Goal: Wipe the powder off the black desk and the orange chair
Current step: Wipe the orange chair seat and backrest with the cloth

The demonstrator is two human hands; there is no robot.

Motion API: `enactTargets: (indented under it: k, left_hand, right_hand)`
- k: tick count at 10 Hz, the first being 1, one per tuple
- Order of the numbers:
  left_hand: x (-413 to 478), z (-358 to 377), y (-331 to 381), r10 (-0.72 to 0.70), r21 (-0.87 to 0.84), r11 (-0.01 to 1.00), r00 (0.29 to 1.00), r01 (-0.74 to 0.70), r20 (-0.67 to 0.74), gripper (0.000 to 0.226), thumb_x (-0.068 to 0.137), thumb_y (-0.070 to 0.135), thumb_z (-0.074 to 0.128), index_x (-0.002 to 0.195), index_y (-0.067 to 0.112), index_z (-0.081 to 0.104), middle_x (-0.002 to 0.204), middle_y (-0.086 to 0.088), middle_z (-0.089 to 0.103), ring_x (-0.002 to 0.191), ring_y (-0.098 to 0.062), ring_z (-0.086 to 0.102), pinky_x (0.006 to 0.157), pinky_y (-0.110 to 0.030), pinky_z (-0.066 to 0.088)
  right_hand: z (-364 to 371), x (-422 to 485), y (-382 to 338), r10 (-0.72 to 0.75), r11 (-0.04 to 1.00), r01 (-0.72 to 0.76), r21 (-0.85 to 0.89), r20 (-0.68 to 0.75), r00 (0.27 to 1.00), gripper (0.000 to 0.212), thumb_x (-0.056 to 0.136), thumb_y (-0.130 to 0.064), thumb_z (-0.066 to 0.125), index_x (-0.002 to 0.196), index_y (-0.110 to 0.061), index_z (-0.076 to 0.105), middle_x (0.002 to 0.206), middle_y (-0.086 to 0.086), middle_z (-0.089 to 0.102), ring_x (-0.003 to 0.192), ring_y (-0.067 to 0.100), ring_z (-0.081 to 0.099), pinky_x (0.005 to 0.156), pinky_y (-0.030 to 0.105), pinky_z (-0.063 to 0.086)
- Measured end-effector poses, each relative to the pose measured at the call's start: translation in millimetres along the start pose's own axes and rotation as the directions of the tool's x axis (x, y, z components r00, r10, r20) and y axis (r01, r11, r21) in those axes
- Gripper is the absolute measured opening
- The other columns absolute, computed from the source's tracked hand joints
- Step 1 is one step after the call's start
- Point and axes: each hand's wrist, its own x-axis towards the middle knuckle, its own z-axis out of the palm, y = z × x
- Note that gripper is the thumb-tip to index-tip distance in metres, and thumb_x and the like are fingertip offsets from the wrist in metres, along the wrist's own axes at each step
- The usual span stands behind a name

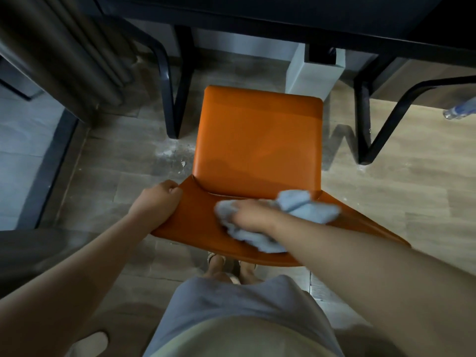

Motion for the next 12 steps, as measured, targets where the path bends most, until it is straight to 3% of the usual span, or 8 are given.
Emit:
enactTargets:
  k: [1,2,3,4,6,7,10,12]
  left_hand:
    - [-1.0,-0.6,-1.4,0.008,-0.071,0.997,1.000,-0.009,-0.020,0.032,0.096,0.025,0.036,0.113,0.015,0.061,0.114,-0.018,0.061,0.100,-0.031,0.054,0.086,-0.036,0.042]
    - [-2.2,-1.1,-2.3,-0.029,-0.078,0.997,1.000,0.029,0.000,0.028,0.097,0.029,0.034,0.098,0.020,0.060,0.102,-0.015,0.060,0.095,-0.032,0.055,0.087,-0.037,0.045]
    - [-1.5,-0.9,-5.5,-0.036,-0.052,0.998,0.999,0.037,0.022,0.033,0.094,0.032,0.033,0.094,0.018,0.063,0.100,-0.015,0.064,0.091,-0.033,0.058,0.086,-0.039,0.048]
    - [1.6,1.3,-8.1,-0.029,-0.003,1.000,0.999,0.029,0.037,0.034,0.092,0.030,0.036,0.091,0.015,0.067,0.102,-0.017,0.067,0.092,-0.033,0.061,0.083,-0.038,0.050]
    - [3.6,3.4,-10.4,-0.069,-0.151,0.986,0.997,0.065,-0.020,0.032,0.097,0.016,0.038,0.112,0.017,0.066,0.109,-0.012,0.063,0.110,-0.032,0.053,0.085,-0.031,0.037]
    - [3.1,4.0,-8.8,-0.097,-0.178,0.979,0.995,0.097,0.008,0.030,0.097,0.024,0.034,0.072,0.028,0.049,0.071,0.004,0.046,0.078,-0.025,0.049,0.076,-0.031,0.036]
    - [-2.2,-1.8,-7.4,-0.186,-0.490,0.854,0.982,0.177,0.031,0.044,0.078,0.053,0.044,0.094,0.021,0.070,0.107,-0.018,0.065,0.098,-0.034,0.059,0.093,-0.040,0.047]
    - [-0.4,-0.9,-3.3,-0.063,-0.131,0.989,0.996,0.070,0.057,0.049,0.100,0.040,0.024,0.121,0.017,0.061,0.118,-0.017,0.059,0.095,-0.029,0.051,0.079,-0.031,0.034]
  right_hand:
    - [12.2,4.3,-45.7,-0.209,0.960,0.213,0.184,-0.041,0.977,0.043,0.094,-0.035,0.042,0.136,-0.025,0.044,0.136,0.007,0.051,0.121,0.030,0.047,0.101,0.041,0.036]
    - [-4.4,12.8,20.8,-0.447,0.773,0.076,0.630,0.456,0.769,0.047,0.090,-0.017,0.054,0.132,0.001,0.042,0.128,0.020,0.051,0.120,0.035,0.047,0.100,0.048,0.037]
    - [-13.5,23.8,58.9,-0.061,0.961,-0.089,0.264,0.510,0.858,0.012,0.087,-0.026,0.056,0.086,-0.020,0.046,0.091,0.001,0.051,0.105,0.026,0.048,0.072,0.041,0.032]
    - [-1.3,3.1,13.9,0.082,0.989,-0.094,-0.115,-0.099,0.992,0.021,0.090,-0.035,0.048,0.074,-0.022,0.044,0.100,0.004,0.054,0.113,0.028,0.051,0.077,0.039,0.033]
    - [6.4,-6.9,-63.0,-0.225,0.974,0.228,0.016,-0.093,0.970,0.043,0.094,-0.037,0.042,0.135,-0.026,0.046,0.138,0.005,0.050,0.124,0.030,0.045,0.099,0.038,0.035]
    - [-0.3,-10.8,-5.9,0.067,0.995,-0.069,-0.075,-0.037,0.997,0.033,0.094,-0.031,0.043,0.119,-0.016,0.058,0.122,0.010,0.058,0.116,0.031,0.052,0.084,0.038,0.037]
    - [8.7,-16.4,-85.4,-0.235,0.966,0.244,0.091,-0.092,0.968,0.046,0.088,-0.039,0.043,0.131,-0.022,0.050,0.128,0.009,0.056,0.115,0.029,0.051,0.095,0.037,0.040]
    - [-4.7,-32.6,-32.1,0.158,0.927,-0.168,-0.334,-0.058,0.986,0.033,0.095,-0.036,0.043,0.123,-0.025,0.055,0.135,0.007,0.051,0.129,0.033,0.040,0.104,0.044,0.028]
